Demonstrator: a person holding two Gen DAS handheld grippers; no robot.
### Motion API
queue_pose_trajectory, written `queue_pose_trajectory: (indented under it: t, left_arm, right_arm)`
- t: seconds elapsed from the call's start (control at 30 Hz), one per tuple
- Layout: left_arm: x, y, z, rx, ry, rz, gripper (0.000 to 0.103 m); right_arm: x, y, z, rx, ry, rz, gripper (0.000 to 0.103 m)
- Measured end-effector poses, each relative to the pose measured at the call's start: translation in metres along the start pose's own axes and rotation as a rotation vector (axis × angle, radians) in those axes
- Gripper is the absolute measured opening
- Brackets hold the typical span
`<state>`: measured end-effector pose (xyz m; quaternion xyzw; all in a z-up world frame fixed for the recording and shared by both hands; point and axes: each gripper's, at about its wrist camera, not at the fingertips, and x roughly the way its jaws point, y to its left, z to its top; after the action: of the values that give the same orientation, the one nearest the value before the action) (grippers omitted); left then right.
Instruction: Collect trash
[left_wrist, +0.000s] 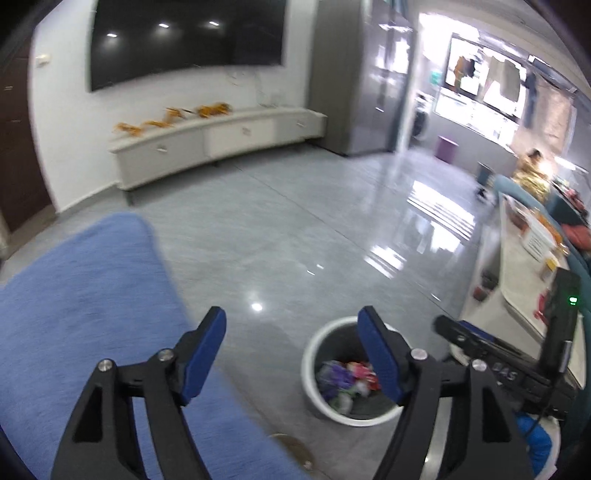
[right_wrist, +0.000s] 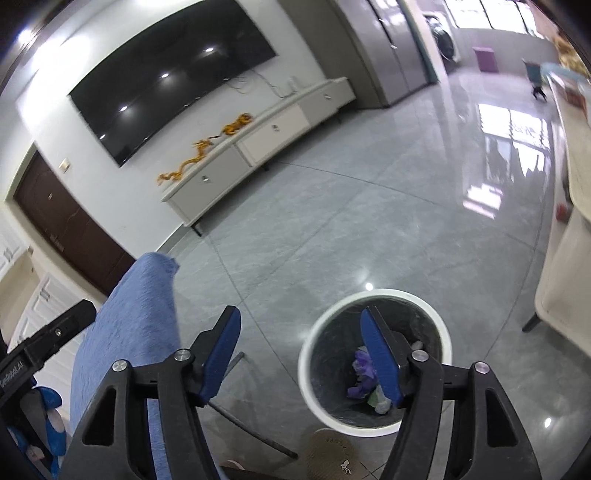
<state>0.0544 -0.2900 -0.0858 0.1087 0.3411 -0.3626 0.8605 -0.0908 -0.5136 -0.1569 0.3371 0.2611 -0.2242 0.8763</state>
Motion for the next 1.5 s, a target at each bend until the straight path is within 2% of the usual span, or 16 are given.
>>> queue_pose_trajectory:
  t: [0.07,0.23,0.43,0.57,0.7,0.8,1.03,1.27,1.5]
  left_arm:
    - [-0.020,0.020,-0.005,-0.011,-0.037,0.069,0.073]
    - [-0.059,0.057,-0.016,-0.031,-0.102,0.183,0.073]
    - [-0.095,0.093,-0.033,-0.055,-0.152,0.249,0.073]
    - [-0.120,0.116,-0.048,-0.082,-0.190,0.295,0.073]
    - [-0.139,0.140,-0.063,-0.124,-0.214,0.338,0.073]
    - [-0.151,0.160,-0.074,-0.154,-0.226,0.399,0.073]
    - [-0.167,0.198,-0.096,-0.211,-0.237,0.491,0.074]
    - [-0.167,0.211,-0.107,-0.223,-0.242,0.525,0.091]
    - [-0.160,0.210,-0.103,-0.227,-0.252,0.549,0.098]
  right_arm:
    - [-0.005,0.021,-0.002,-0.044,-0.006,0.016,0.069]
    - [-0.016,0.076,-0.012,-0.163,-0.018,0.046,0.071]
    - [-0.029,0.134,-0.028,-0.296,-0.039,0.062,0.078]
    - [-0.035,0.166,-0.040,-0.361,-0.052,0.058,0.088]
    - [-0.041,0.192,-0.055,-0.419,-0.068,0.053,0.092]
    - [-0.044,0.210,-0.065,-0.456,-0.082,0.046,0.093]
    - [-0.049,0.234,-0.077,-0.501,-0.124,0.032,0.093]
    - [-0.051,0.243,-0.084,-0.535,-0.183,-0.031,0.093]
    - [-0.044,0.241,-0.082,-0.527,-0.199,-0.051,0.093]
